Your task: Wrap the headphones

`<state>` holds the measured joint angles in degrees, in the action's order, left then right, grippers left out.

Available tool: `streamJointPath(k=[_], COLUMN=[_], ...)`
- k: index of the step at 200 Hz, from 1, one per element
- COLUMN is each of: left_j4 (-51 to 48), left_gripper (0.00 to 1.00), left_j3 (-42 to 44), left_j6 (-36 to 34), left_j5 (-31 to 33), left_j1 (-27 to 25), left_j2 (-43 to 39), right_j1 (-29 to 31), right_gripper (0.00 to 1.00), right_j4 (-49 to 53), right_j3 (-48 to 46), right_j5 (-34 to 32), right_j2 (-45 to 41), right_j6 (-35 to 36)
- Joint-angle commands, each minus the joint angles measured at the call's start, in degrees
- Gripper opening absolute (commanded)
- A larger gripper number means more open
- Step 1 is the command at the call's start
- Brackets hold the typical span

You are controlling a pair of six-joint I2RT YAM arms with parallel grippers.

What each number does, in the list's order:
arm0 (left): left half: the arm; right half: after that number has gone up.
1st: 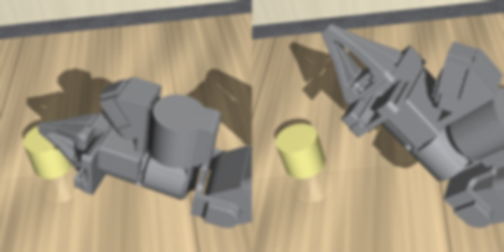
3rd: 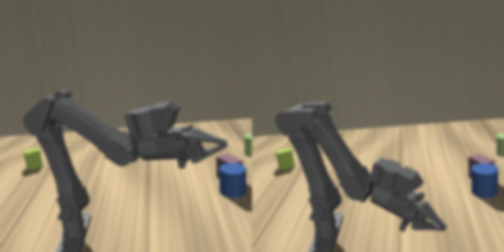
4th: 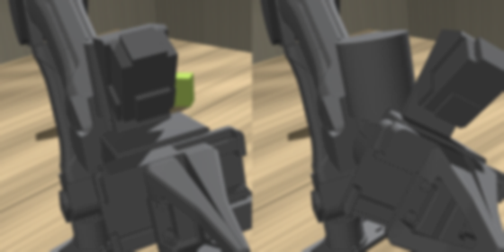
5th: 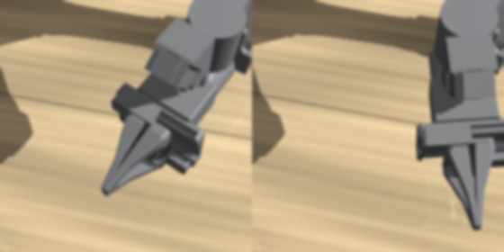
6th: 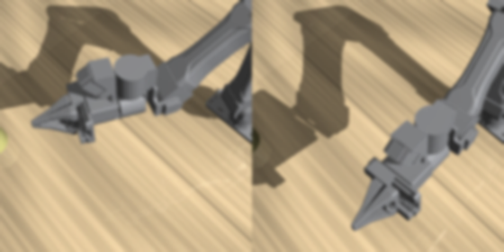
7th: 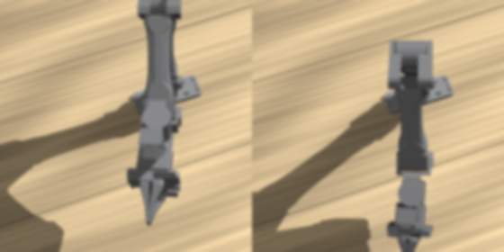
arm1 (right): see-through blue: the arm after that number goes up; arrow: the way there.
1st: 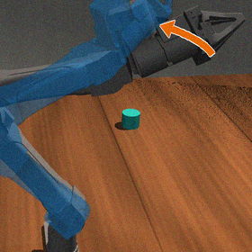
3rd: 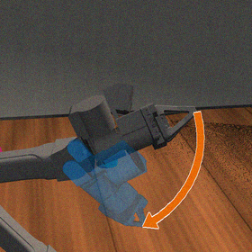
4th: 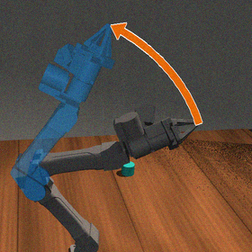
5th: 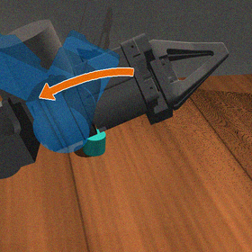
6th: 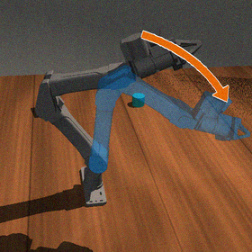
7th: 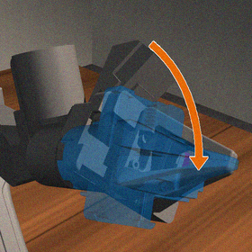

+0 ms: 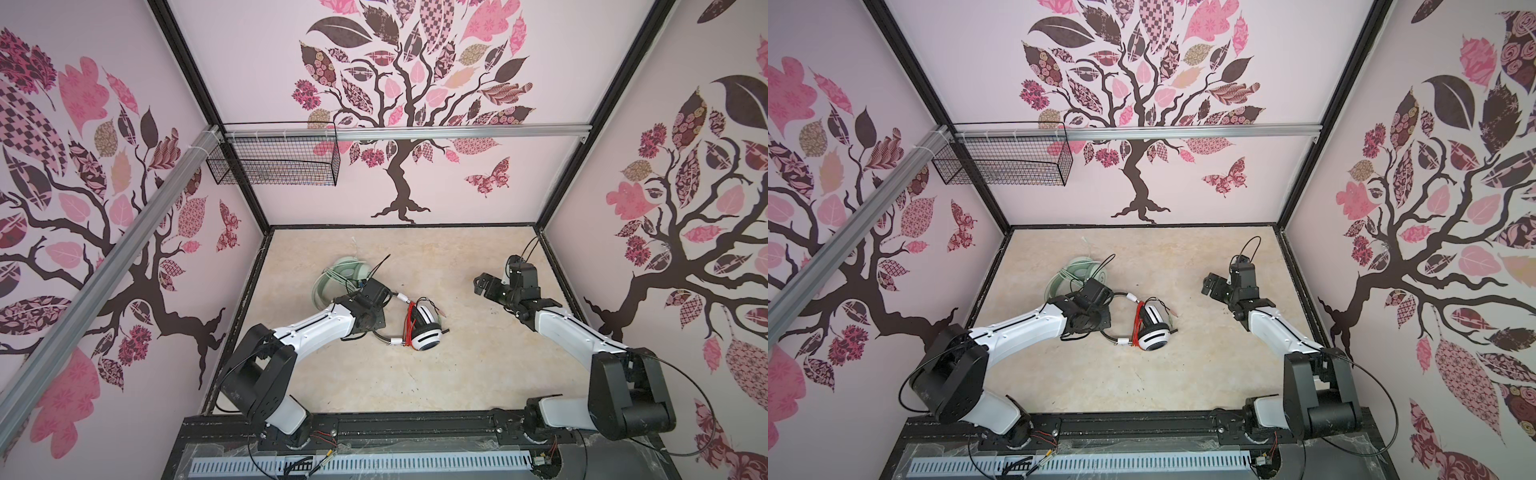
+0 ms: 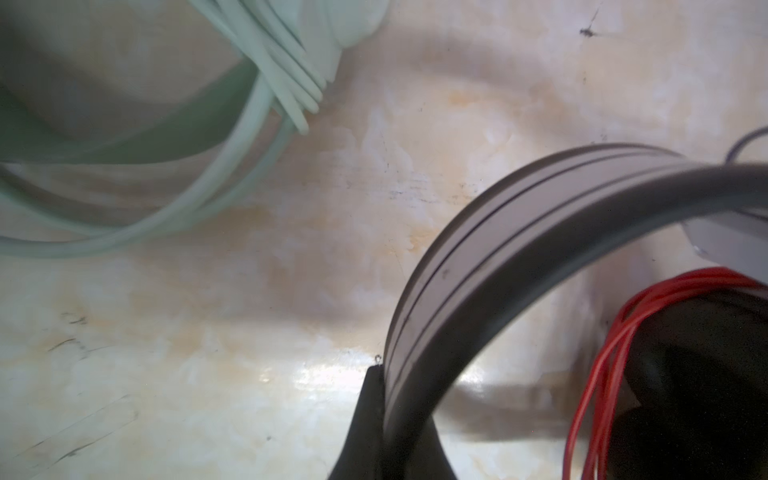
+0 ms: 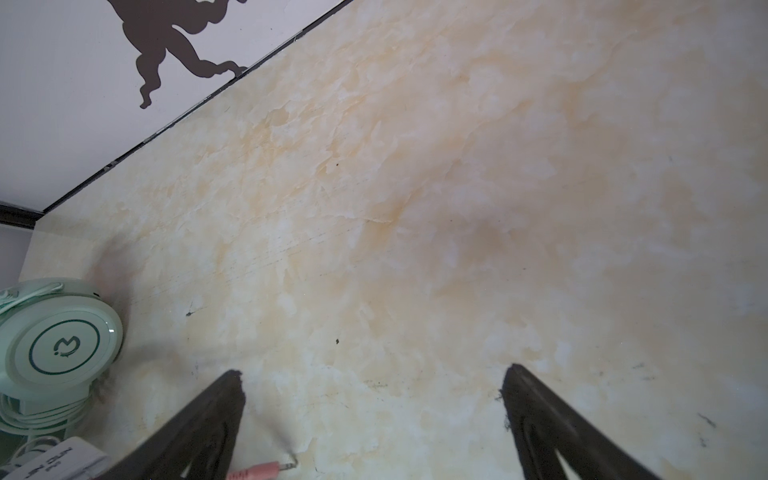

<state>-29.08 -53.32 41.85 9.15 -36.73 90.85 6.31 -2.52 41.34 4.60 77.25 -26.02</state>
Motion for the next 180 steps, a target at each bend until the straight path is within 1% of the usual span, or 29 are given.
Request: streamJointPath(k=[1, 57, 62, 81, 87, 94, 106, 112, 119, 121, 123, 124, 125, 127, 142, 155, 168, 180], left_j4=[7.5, 7.1, 7.0, 6.5, 6.3, 5.8, 4.8, 4.2, 3.4, 3.2, 3.0, 2.9, 2.7, 2.5, 0.0, -2.5, -3.3, -3.4], left_gripper=[0.0, 0.0, 0.06, 0.33, 0.4, 0.46, 0.52, 0.57, 0.69, 0.75, 0.83, 0.85, 0.91, 0.95, 0.97, 0.96, 0.97, 0.96], left_j3=[1.2, 1.4, 1.5, 2.1, 2.2, 2.2, 2.1, 2.0, 1.9, 1.8, 1.8, 1.8, 1.8, 1.8, 1.1, 0.8, 0.4, -0.6], left_j6=[1.6, 2.0, 2.0, 2.0, 1.9, 1.8, 1.6, 1.5, 1.4, 1.4, 1.4, 1.3, 1.3, 1.2, 0.2, -0.6, -2.6, -5.5], left_j5=[-3.4, -3.4, -3.5, -3.0, -2.7, -2.2, -1.4, -0.8, 0.1, 0.4, 0.7, 0.8, 1.0, 1.2, 3.5, 7.3, 11.6, 15.4], left_j1=[0.1, 0.1, 0.0, 0.1, 0.1, 0.1, 0.0, 0.1, 0.1, 0.1, 0.2, 0.2, 0.2, 0.2, 0.2, 0.2, 0.3, 0.3], left_j2=[1.8, 5.5, 5.6, 5.1, 4.8, 4.7, 4.0, 3.4, 2.5, 2.3, 2.0, 1.8, 1.6, 1.2, -2.6, -7.9, -13.4, -17.3], right_j1=[0.1, 0.1, 0.1, 0.1, 0.1, 0.1, 0.1, 0.1, 0.0, 0.0, 0.1, 0.1, 0.1, 0.1, 0.0, 0.0, 0.1, 0.1], right_gripper=[1.0, 1.0, 1.0, 1.0, 0.99, 1.0, 1.0, 1.0, 1.0, 0.99, 1.0, 1.0, 1.0, 0.99, 1.0, 1.0, 1.0, 1.0], right_j4=[-2.3, -3.2, -3.3, -3.3, -3.2, -3.1, -2.7, -2.3, -1.8, -1.7, -1.5, -1.4, -1.4, -1.2, -0.8, -4.1, -14.3, -28.1], right_j3=[-0.1, 0.0, 0.0, 0.1, 0.2, 0.2, 0.5, 0.7, 1.2, 1.3, 1.5, 1.6, 1.7, 1.8, 2.5, 0.6, -5.7, -13.4], right_j5=[-1.4, -3.5, -3.5, -3.4, -3.6, -3.8, -4.8, -5.4, -6.6, -6.8, -7.2, -7.4, -7.6, -8.1, -13.6, -19.7, -21.8, -22.4], right_j2=[1.0, 2.6, 2.5, 2.1, 1.8, 1.4, 0.7, 0.4, 0.0, -0.1, -0.3, -0.4, -0.5, -0.6, -2.2, -4.4, -6.8, -8.5], right_j6=[-1.0, -0.8, -0.8, -0.8, -0.6, -0.4, 0.2, 0.7, 1.2, 1.3, 1.5, 1.7, 1.8, 2.0, 4.0, 6.6, 13.0, 18.7])
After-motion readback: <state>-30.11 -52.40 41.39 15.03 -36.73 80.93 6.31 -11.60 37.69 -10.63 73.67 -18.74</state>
